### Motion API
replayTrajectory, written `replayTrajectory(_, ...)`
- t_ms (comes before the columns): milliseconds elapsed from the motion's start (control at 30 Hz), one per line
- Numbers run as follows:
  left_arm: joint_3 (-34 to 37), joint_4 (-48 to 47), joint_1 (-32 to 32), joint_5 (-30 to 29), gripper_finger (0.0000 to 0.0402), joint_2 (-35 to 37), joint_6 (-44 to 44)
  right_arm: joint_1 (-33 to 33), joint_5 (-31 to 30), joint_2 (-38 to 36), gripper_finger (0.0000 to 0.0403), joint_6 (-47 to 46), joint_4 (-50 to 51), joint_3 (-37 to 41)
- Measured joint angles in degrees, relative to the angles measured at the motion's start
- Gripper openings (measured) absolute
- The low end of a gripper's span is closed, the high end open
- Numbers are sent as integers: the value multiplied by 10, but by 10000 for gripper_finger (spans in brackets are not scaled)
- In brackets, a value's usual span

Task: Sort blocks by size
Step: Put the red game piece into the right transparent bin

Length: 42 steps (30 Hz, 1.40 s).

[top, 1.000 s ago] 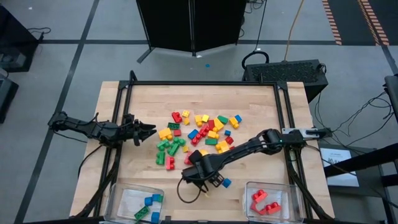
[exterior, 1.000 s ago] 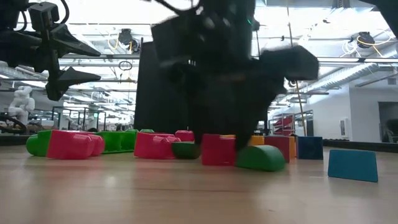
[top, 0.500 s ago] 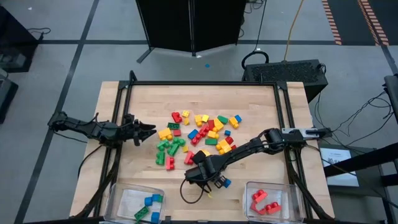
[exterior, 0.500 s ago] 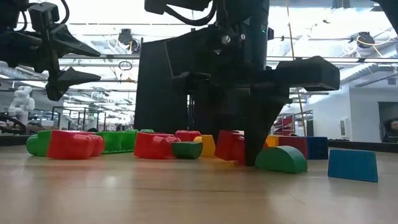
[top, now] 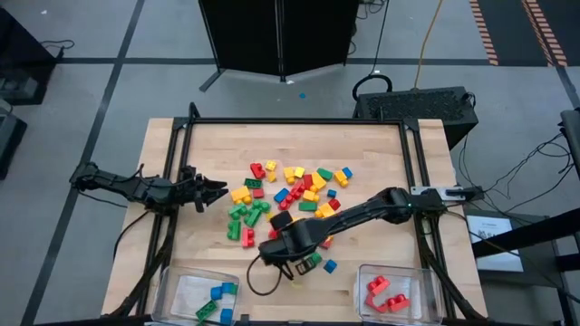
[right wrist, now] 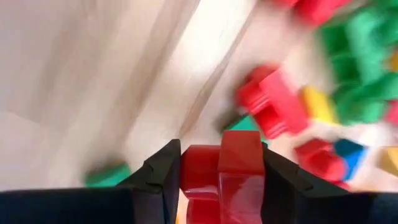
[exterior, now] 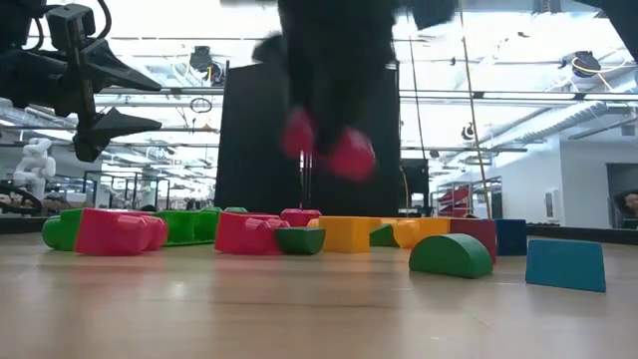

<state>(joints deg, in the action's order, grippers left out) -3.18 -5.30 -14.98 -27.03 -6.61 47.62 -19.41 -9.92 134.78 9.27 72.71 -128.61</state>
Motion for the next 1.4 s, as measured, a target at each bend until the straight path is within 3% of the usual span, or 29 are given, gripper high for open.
replayTrajectory(100, 0, 0, 0, 0, 255, -1, 0, -4, 9, -8, 142, -70, 50, -63)
replayTrajectory(267, 0, 0, 0, 0, 255, -3, 1, -40, 36, -121, 142, -257, 85, 9)
replayTrajectory(467, 0, 0, 0, -1, 255, -3, 0, -129, -1, -199, 142, -490, 156, 47)
replayTrajectory(667, 0, 0, 0, -3, 255, -3, 0, -235, -4, -248, 142, -815, 173, 110)
replayTrajectory(867, 0, 0, 0, -5, 255, -4, 0, -334, 44, -263, 142, -1065, 173, 180)
replayTrajectory(1133, 0, 0, 0, -36, 255, -5, -2, -407, 138, -262, 142, -1221, 173, 255)
replayTrajectory(1267, 0, 0, 0, -51, 255, -5, -5, -424, 191, -262, 142, -1252, 173, 302)
replayTrajectory(1400, 0, 0, 0, -57, 255, -5, -5, -430, 193, -262, 142, -1251, 173, 339)
